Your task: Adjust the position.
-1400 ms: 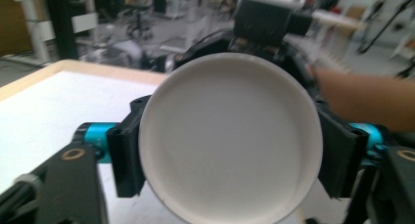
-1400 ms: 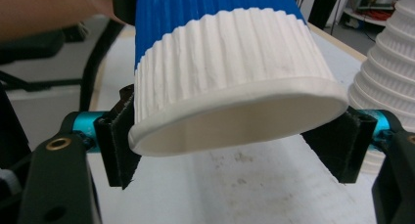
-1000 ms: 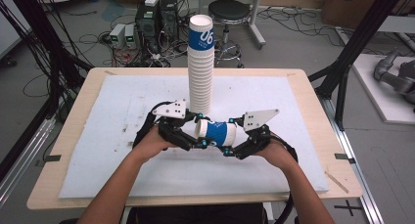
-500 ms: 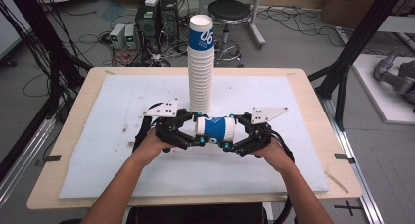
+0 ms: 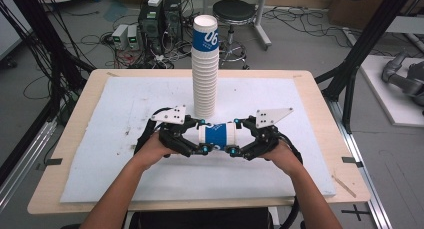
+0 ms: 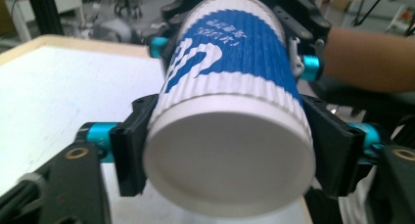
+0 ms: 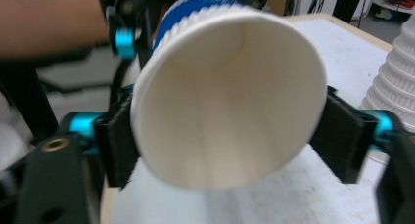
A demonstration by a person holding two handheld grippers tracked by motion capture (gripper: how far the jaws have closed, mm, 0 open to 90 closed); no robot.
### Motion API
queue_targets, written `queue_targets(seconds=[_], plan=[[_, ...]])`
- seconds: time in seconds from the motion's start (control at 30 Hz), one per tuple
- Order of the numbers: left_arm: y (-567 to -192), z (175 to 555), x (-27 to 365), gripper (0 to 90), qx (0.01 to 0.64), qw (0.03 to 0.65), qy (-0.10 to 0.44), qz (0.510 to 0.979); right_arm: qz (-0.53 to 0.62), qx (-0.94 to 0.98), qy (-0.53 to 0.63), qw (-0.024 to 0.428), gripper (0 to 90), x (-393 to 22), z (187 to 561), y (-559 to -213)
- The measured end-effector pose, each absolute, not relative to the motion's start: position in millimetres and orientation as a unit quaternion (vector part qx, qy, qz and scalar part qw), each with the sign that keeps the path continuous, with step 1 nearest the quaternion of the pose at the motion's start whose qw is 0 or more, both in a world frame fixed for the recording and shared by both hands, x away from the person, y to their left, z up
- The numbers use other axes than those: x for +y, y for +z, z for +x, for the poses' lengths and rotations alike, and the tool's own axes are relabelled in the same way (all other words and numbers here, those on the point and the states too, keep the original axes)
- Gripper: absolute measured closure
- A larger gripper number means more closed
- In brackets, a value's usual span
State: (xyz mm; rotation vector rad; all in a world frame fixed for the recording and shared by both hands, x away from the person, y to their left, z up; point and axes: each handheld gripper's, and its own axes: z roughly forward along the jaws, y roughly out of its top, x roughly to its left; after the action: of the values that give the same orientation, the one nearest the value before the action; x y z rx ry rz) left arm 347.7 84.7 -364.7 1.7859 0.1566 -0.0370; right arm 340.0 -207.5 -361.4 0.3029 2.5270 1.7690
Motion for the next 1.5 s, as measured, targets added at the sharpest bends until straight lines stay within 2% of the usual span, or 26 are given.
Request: queue_targets(seconds=[0.1, 0.23, 0.33, 0.4, 0.5, 0.57, 0.67, 0.77, 0.83, 0.87, 1.0, 1.13, 1.23, 1.37, 1.43, 1.5], plan=[[-366.5, 349.9, 88.6, 29.3, 0.079, 0.643, -0.014, 0.761, 0.132, 0.769, 0.625, 0.029, 17.8, -213.8, 340.0, -355.1], [-366.2, 351.0, 94.0, 29.3, 0.083, 0.667, -0.011, 0.74, 0.137, 0.772, 0.619, 0.034, 17.7, -215.9, 340.6, -355.1], [-367.1, 350.5, 92.0, 29.3, 0.07, 0.667, -0.018, 0.741, 0.131, 0.779, 0.613, 0.025, 17.3, -210.7, 340.3, -357.4], [-368.0, 349.4, 89.6, 29.0, 0.064, 0.66, -0.018, 0.749, 0.119, 0.784, 0.61, 0.014, 17.7, -204.4, 340.0, -358.7], [-369.3, 347.4, 87.3, 28.8, 0.068, 0.643, -0.018, 0.763, 0.109, 0.789, 0.604, 0.021, 18.8, -204.5, 339.9, -357.7], [-368.4, 343.9, 84.2, 22.0, 0.074, 0.621, 0.006, 0.78, 0.095, 0.802, 0.589, 0.022, 23.1, -204.9, 339.6, -356.9], [-366.5, 340.3, 81.2, 19.9, 0.074, 0.597, 0.023, 0.799, 0.085, 0.819, 0.566, 0.033, 23.7, -203.7, 338.4, -356.2], [-366.6, 339.1, 78.7, 20.3, 0.061, 0.583, 0.027, 0.809, 0.081, 0.821, 0.564, 0.025, 24.1, -202.4, 338.5, -355.8], [-368.4, 338.3, 77.1, 27.7, 0.04, 0.573, 0.025, 0.818, 0.074, 0.83, 0.553, 0.022, 23.9, -199.9, 338.3, -353.6], [-369.2, 338.4, 77.1, 27.7, 0.035, 0.569, 0.023, 0.821, 0.074, 0.83, 0.553, 0.022, 23.9, -199.9, 338.3, -353.6], [-372.1, 340.6, 80.3, 29.2, 0.044, 0.593, 0.014, 0.804, 0.094, 0.812, 0.576, 0.016, 19.1, -199.4, 338.0, -351.1], [-376.1, 343.6, 88.6, 29.6, 0.063, 0.635, 0.005, 0.77, 0.135, 0.764, 0.631, 0.009, 18.8, -205.9, 338.4, -347.3], [-376.3, 342.2, 87.5, 29.5, 0.057, 0.64, 0.006, 0.766, 0.134, 0.763, 0.632, 0.014, 15.1, -205.9, 338.3, -347.6], [-374.5, 341.8, 85.4, 29.3, 0.056, 0.651, 0.006, 0.757, 0.128, 0.771, 0.624, 0.007, 15.3, -201.9, 337.6, -349.8], [-375.3, 341.3, 82.4, 28.9, 0.057, 0.639, 0.007, 0.767, 0.114, 0.781, 0.614, 0.015, 20.1, -199.7, 336.9, -350.4], [-375.4, 340.5, 81.6, 28.6, 0.058, 0.634, 0.01, 0.771, 0.111, 0.785, 0.609, 0.015, 20.7, -200.2, 337.0, -350.2]])
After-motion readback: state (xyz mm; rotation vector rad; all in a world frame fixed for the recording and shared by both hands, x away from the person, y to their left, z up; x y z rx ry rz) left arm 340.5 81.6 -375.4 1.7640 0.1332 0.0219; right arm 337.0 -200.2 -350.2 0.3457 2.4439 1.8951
